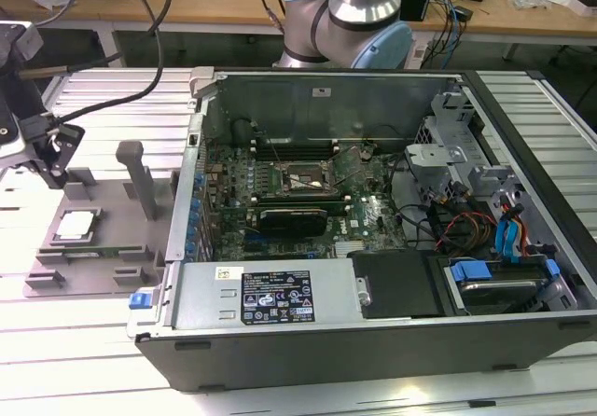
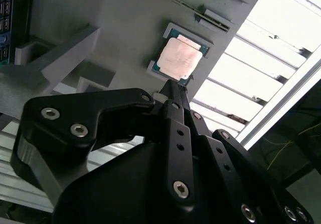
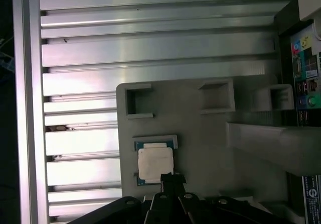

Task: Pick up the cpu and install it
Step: 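Pick up the cpu and move it towards the insertion slot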

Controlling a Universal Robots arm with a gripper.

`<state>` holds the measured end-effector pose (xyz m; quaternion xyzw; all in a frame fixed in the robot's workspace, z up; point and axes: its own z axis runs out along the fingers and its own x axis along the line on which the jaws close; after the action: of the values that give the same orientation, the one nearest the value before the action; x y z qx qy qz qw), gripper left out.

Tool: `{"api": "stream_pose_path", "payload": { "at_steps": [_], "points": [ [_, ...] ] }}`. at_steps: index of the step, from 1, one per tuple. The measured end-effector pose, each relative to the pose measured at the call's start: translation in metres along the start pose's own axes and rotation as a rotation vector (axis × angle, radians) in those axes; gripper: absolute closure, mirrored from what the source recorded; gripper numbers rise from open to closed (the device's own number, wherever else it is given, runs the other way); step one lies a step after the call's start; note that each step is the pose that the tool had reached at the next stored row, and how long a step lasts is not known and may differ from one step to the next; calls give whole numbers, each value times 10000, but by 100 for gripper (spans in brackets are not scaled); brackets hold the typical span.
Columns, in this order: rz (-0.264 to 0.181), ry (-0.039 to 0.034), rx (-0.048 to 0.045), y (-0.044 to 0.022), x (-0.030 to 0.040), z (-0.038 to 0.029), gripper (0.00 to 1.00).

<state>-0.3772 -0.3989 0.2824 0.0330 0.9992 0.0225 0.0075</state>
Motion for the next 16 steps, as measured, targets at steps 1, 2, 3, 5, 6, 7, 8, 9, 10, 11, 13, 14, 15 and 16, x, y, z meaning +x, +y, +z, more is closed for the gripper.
{"api": "stream_pose_path", "payload": {
  "at_steps": [1, 2, 3, 5, 6, 7, 8, 9, 10, 11, 13, 14, 15, 16],
  "points": [
    [0, 6, 0, -1, 3, 13, 89],
    [0, 10, 0, -1, 4, 21, 89],
    [0, 16, 1, -2, 6, 34, 89],
    [1, 27, 2, -4, 12, 64, 89],
    [1, 29, 1, -4, 14, 73, 89],
    [1, 33, 2, -5, 19, 97, 89],
    [2, 37, 2, -6, 23, 113, 89],
    [2, 39, 2, -7, 26, 125, 89],
    [2, 40, 2, -8, 28, 136, 89],
    [2, 46, 3, -9, 32, 154, 89],
    [3, 49, 3, -10, 40, 185, 89],
    [3, 54, 3, -12, 47, 212, 89],
    [2, 62, 4, -15, 54, 246, 89],
    [3, 69, 5, -16, 58, 271, 89]
  ]
}}
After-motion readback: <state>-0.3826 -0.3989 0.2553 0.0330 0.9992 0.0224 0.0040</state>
